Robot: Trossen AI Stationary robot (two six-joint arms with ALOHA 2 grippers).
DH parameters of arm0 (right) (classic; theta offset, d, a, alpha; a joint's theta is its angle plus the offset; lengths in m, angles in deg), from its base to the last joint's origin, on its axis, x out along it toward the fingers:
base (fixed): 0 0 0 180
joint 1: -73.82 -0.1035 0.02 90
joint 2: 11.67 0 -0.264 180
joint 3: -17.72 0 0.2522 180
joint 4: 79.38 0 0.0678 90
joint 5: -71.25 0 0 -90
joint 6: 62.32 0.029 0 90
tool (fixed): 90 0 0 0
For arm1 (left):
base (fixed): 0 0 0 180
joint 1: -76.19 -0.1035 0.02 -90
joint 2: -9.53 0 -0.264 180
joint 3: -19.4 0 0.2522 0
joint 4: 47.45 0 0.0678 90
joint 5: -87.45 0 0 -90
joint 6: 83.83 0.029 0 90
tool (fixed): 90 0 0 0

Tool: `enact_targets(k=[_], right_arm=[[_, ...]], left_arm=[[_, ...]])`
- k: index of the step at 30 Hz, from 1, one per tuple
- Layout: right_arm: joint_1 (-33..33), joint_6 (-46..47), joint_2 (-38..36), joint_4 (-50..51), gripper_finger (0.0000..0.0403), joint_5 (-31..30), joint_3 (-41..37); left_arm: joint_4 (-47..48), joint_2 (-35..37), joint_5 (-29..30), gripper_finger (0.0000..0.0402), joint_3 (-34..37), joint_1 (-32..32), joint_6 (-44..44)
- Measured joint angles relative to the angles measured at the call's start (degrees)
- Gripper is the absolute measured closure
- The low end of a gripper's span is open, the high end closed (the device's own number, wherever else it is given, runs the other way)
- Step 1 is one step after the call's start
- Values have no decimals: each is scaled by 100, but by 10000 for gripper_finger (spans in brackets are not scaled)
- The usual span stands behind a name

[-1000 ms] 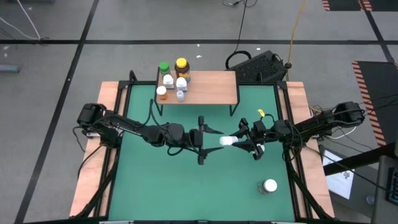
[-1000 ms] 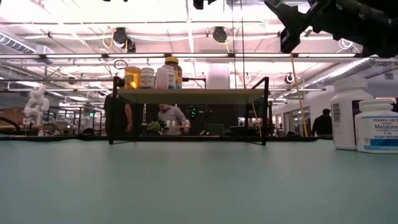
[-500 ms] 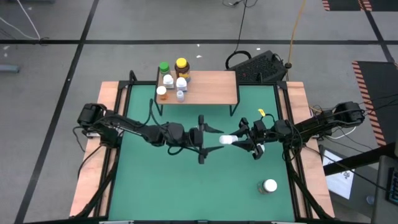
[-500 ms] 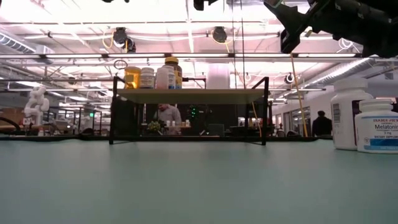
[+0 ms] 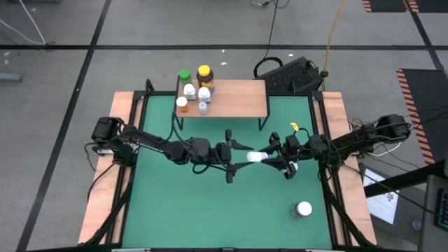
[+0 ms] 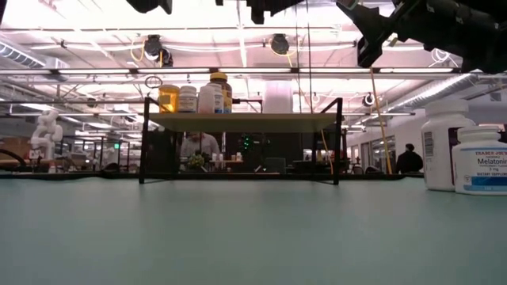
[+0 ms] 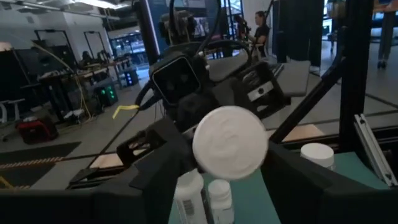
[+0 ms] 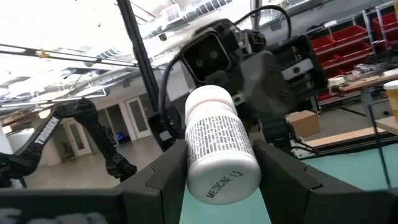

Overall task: Pick and place medicine bottles onto shelf by color
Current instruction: Put the small white pill bottle on the shelf

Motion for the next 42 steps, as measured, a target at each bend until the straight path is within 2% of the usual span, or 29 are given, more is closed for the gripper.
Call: enact_targets(k=[8,13,21,25,30,33,36,39,42], right_arm=[[2,-2,-2,9,241,3,0],[2,-25,-2,40,235,5,0],[4,-403,-68,139,165,-54,2],[4,-705,-167,494,133,-855,-17],[-2,-909,-229,1238,116,-1796,-28],[0,-925,-229,1253,116,-1789,-27],[-2,-941,-229,1257,120,-1779,-28],[0,-1036,-229,1255,121,-1787,-26],[0,-1084,-229,1205,121,-1787,-26]], left_arm=[[-38,16,-7,250,0,-9,14],[-22,16,-6,253,0,-7,10],[734,325,175,255,-4,-99,-84],[1994,637,233,257,-342,-346,-266],[4257,756,509,255,-1401,-743,-304],[5477,747,654,254,-2199,-1076,-218],[6172,749,671,253,-2837,-1540,-118],[6604,736,507,253,-3327,-2119,-146],[6620,593,308,253,-3660,-2738,-273]])
